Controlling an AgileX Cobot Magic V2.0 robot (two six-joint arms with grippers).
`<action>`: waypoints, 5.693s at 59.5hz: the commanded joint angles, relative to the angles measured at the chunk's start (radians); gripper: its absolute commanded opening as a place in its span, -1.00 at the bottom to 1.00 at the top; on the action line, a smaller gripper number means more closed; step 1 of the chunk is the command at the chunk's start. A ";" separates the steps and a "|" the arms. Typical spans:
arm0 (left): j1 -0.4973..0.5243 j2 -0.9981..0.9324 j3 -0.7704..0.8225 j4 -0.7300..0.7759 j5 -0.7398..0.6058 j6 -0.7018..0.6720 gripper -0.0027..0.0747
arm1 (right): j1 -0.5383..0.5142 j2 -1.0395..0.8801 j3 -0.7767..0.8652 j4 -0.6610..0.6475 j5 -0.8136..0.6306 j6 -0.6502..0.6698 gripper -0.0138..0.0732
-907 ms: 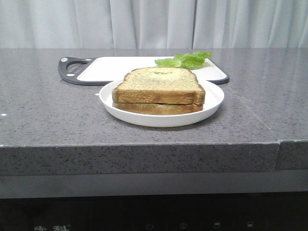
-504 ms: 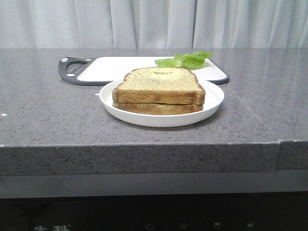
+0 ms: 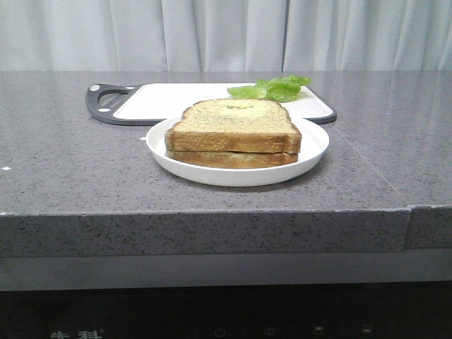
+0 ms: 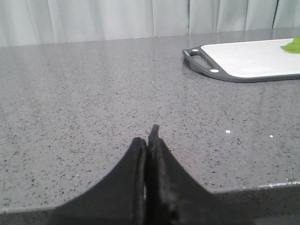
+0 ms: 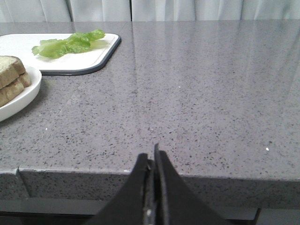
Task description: Left arm grabs bread, right arm adds lettuce
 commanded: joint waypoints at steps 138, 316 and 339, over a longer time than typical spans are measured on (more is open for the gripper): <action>-0.434 1.161 -1.081 -0.275 0.414 -0.023 0.81 | -0.007 0.401 -0.637 0.002 0.146 0.000 0.81; -0.574 1.274 -1.181 0.308 0.204 -0.384 -0.99 | -0.007 0.405 -0.637 0.001 0.179 0.000 0.81; -0.574 0.902 -0.872 0.471 0.075 -0.545 -0.99 | -0.004 0.588 -0.640 0.001 0.119 -0.003 0.81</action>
